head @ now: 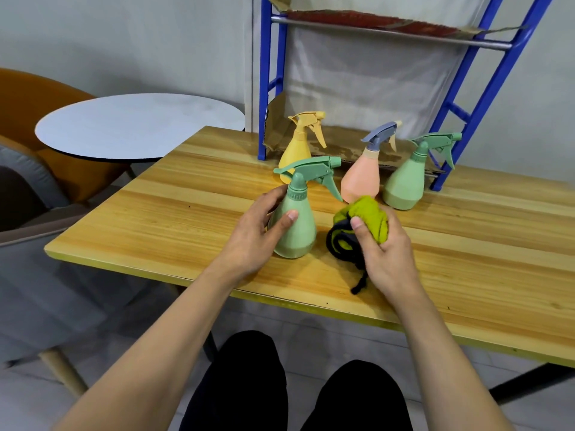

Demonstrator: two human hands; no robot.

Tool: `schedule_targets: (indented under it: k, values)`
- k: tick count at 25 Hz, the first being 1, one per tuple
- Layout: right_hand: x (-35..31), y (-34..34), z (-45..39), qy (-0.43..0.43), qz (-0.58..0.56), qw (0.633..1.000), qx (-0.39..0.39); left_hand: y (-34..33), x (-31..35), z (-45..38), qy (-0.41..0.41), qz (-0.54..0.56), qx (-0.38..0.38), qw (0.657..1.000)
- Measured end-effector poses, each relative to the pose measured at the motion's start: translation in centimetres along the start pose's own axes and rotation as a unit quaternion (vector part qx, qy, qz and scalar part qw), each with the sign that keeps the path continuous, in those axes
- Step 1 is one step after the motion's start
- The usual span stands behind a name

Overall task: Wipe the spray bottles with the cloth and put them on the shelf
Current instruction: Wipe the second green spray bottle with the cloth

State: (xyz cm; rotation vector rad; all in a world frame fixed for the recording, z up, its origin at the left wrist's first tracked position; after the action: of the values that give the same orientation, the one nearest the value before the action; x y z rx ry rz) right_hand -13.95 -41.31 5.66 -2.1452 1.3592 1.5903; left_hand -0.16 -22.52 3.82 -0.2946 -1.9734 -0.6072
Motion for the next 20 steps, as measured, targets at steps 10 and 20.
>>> schedule_targets:
  k: [10, 20]
  values:
    - [-18.1, -5.4, -6.2, 0.368, 0.396, 0.83, -0.137, 0.1, -1.0, 0.7, 0.011, -0.028, 0.006, 1.0]
    - [-15.9, -10.5, -6.2, 0.37, 0.39, 0.821, -0.19, 0.2, -1.5, 0.7, -0.006, -0.001, 0.018, 1.0]
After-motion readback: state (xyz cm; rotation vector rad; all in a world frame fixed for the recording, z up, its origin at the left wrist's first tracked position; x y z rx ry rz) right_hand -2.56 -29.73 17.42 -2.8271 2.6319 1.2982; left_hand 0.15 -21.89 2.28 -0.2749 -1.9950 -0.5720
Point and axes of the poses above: each hand's wrist, its own z-axis away from the middle knuckle, its own y-axis out of the back of the hand, x = y × z, the point moved 9 cm from there along -z, towards the middle knuckle, and after that the axes turned 4 degrees about x, right-handed, at the moved point
